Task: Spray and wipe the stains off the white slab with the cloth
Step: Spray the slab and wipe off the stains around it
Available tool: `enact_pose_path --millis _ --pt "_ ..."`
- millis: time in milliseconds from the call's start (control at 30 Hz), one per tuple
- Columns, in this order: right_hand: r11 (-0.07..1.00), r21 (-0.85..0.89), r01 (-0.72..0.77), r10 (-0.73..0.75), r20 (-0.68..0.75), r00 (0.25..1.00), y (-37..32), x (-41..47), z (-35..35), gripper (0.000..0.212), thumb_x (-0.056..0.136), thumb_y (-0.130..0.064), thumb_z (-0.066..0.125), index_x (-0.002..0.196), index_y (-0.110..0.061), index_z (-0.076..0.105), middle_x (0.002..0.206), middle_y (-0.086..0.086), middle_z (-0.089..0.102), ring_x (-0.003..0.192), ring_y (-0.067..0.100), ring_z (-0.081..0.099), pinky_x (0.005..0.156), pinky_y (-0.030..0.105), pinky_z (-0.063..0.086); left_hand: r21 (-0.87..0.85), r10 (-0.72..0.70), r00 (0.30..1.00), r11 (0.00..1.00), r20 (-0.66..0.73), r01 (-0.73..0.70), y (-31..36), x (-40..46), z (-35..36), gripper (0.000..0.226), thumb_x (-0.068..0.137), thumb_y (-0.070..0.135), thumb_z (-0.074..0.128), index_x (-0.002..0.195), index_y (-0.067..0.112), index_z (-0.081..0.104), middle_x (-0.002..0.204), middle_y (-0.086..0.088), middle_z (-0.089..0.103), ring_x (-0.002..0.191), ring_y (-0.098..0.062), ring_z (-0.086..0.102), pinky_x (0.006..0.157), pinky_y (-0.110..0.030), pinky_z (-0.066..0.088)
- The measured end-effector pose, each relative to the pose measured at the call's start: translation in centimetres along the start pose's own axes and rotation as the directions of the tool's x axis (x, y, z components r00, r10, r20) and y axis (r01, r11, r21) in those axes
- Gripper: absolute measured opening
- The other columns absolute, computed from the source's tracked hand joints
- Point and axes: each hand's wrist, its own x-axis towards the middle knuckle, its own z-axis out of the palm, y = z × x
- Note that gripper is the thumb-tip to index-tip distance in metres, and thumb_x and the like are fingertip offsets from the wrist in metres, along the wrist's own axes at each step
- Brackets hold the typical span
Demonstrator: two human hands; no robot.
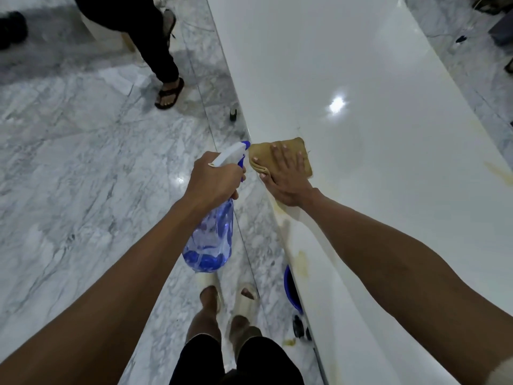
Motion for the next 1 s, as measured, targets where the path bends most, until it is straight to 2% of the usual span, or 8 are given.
enact_pose_path --millis 200,400,533,633,767,867,1000 --pt "1.0 -0.023 0.02 -0.02 0.007 1.0 -0.6 -6.4 1.0 0.054 0.1 -0.056 0.01 0.152 -0.046 0.007 0.167 0.012 0.01 0.154 0.037 0.004 0.118 0.064 0.004 -0.016 -0.031 0.999 0.999 0.008 0.031 -2.3 -4.4 1.1 0.025 0.074 0.001 0.051 0.086 0.001 0.073 0.085 -0.014 0.075 0.039 -0.013 0.054 0.046 -0.024 0.047" --pt "0.999 -0.028 -0.022 0.023 0.036 0.999 -1.4 -13.3 2.0 0.059 0.1 -0.057 0.009 0.157 -0.045 0.011 0.168 0.008 0.0 0.154 0.032 -0.006 0.12 0.06 -0.005 -0.008 -0.036 0.999 0.999 0.035 0.036 -4.4 -8.6 2.5 0.028 0.076 0.001 0.051 0.096 -0.002 0.071 0.088 -0.016 0.075 0.038 -0.01 0.054 0.043 -0.021 0.045" --pt "0.998 -0.026 -0.051 0.051 0.018 0.999 -2.5 -18.7 2.8 0.055 0.099 -0.058 0.009 0.153 -0.048 0.006 0.168 0.008 0.002 0.154 0.033 -0.003 0.119 0.062 -0.003 0.016 0.02 0.996 1.0 0.092 -0.022 -6.5 -12.6 3.2 0.031 0.066 0.009 0.05 0.086 0.003 0.073 0.085 -0.015 0.075 0.04 -0.014 0.055 0.048 -0.027 0.049" --pt "0.997 -0.014 -0.071 0.071 0.031 0.997 -3.2 -23.4 3.2 0.054 0.099 -0.059 0.007 0.151 -0.048 0.001 0.168 0.009 0.0 0.154 0.034 -0.005 0.119 0.063 -0.003 0.01 0.021 0.993 1.0 0.115 -0.022 -8.4 -16.1 3.9 0.03 0.07 0.007 0.051 0.09 0.002 0.072 0.085 -0.016 0.074 0.042 -0.014 0.056 0.049 -0.028 0.05" --pt "0.993 -0.064 -0.1 0.102 0.024 0.995 -4.0 -29.2 4.1 0.058 0.096 -0.062 -0.006 0.152 -0.047 0.0 0.168 0.008 0.0 0.154 0.033 -0.005 0.119 0.061 -0.004 0.042 0.012 0.99 0.999 0.138 -0.018 -10.8 -20.3 5.3 0.025 0.074 0.003 0.051 0.087 0.003 0.072 0.084 -0.014 0.075 0.041 -0.014 0.055 0.052 -0.029 0.05" --pt "0.992 -0.053 -0.114 0.115 0.02 0.993 -4.7 -33.0 4.5 0.054 0.098 -0.058 0.003 0.151 -0.049 -0.001 0.168 0.008 -0.002 0.154 0.032 -0.006 0.12 0.061 -0.005 0.073 0.018 0.989 0.997 0.149 -0.029 -12.1 -23.1 6.5 0.026 0.074 0.003 0.05 0.088 0.001 0.072 0.084 -0.014 0.075 0.041 -0.015 0.055 0.056 -0.033 0.051" --pt "0.992 -0.089 -0.093 0.095 0.018 0.995 -5.3 -38.4 5.3 0.052 0.103 -0.055 0.012 0.153 -0.048 -0.001 0.168 0.01 -0.001 0.154 0.036 -0.005 0.119 0.062 -0.004 0.075 0.03 0.985 0.996 0.172 -0.043 -13.3 -26.8 8.2 0.025 0.074 0.003 0.05 0.087 0.002 0.072 0.085 -0.014 0.075 0.041 -0.014 0.055 0.054 -0.031 0.052"
